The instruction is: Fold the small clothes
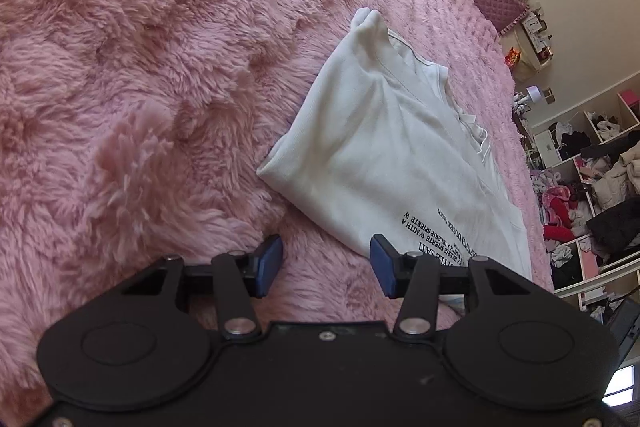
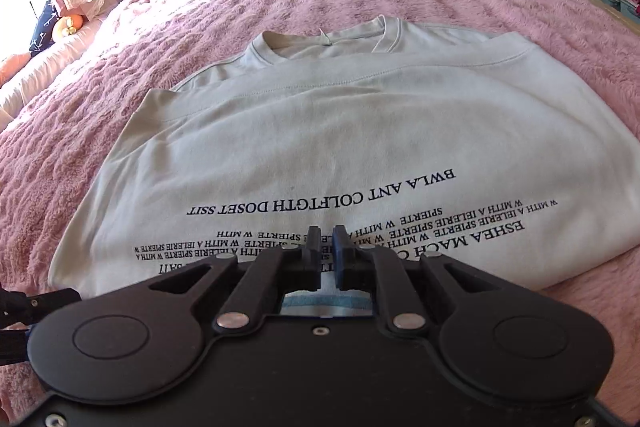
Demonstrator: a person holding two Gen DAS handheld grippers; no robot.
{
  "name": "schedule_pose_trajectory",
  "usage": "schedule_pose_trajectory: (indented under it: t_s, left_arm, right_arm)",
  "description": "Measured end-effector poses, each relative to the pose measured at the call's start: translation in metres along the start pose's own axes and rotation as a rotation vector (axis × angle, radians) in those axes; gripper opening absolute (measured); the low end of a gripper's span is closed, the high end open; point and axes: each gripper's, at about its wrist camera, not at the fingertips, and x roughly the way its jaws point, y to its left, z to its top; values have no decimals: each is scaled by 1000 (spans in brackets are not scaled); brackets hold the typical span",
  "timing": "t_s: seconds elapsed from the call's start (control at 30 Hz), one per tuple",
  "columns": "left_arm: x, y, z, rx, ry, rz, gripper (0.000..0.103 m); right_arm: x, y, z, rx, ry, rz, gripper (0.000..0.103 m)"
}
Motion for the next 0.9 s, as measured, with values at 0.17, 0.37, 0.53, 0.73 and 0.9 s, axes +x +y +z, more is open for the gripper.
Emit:
schedule_pose_trajectory:
  t_s: [0.17,0.37,0.53,0.73,0.9]
  left_arm:
    - [-1,9,2,-70,-24,-54,50]
    - [3,12,0,-106,-54,-67,52]
    - [13,17,7,-153,-84,-84,54]
    - [19,24,10,-204,-126,-124,55]
    - [27,18,17,-205,-148,-122,55]
  right_arm:
    - [-4,2,-6,-4,0,-19,7]
    - [-8,-2,-11,45,30,-2,7]
    - [-10,-4,-22,57,46,3,7]
    - [-6,-3,-22,63,53,-2,7]
    - [-6,0,-23,38,45,-9,7]
